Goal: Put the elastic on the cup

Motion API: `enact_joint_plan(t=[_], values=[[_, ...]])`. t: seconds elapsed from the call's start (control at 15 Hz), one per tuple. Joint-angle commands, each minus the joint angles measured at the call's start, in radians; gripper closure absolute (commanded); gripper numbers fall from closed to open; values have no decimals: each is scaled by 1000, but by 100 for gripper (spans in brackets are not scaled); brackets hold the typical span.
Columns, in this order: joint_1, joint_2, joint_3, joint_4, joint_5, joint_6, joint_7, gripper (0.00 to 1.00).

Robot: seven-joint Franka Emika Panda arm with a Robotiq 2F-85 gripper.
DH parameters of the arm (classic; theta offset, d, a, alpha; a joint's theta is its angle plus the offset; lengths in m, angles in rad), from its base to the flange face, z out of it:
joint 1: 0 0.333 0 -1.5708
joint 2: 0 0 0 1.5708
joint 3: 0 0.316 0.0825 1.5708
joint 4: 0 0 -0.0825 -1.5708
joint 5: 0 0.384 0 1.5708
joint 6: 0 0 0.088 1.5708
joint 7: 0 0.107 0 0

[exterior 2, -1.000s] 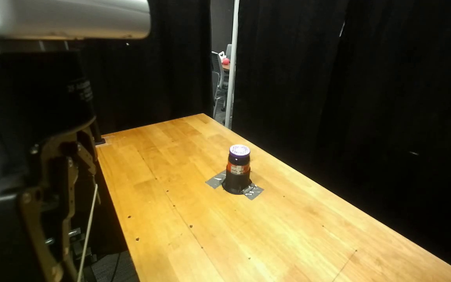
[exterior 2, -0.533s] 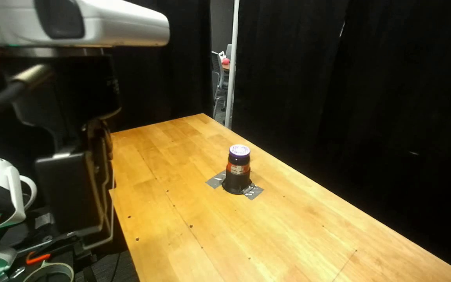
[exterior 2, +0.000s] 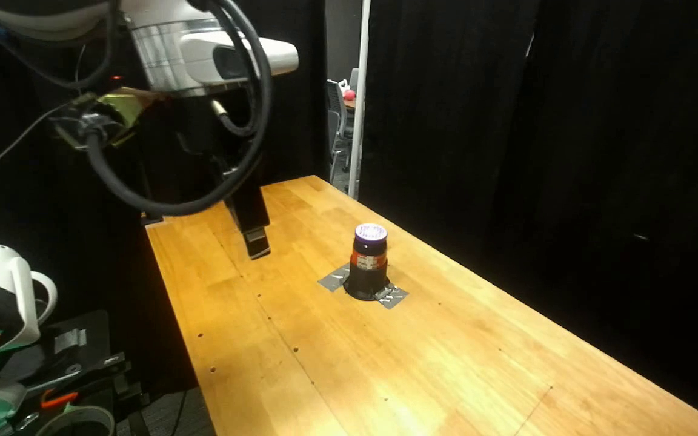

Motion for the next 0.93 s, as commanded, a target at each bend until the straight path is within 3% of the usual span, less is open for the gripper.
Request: enact_joint_plan(t=[0.0, 0.4, 0.6, 0.87], values=[[3, 196, 71, 110, -13, 178, 108, 0], [6, 494, 136, 320, -158, 335, 254, 0], [48, 627, 105, 443, -251, 343, 315, 0], [128, 775, 33, 595, -270, 331, 319, 0]])
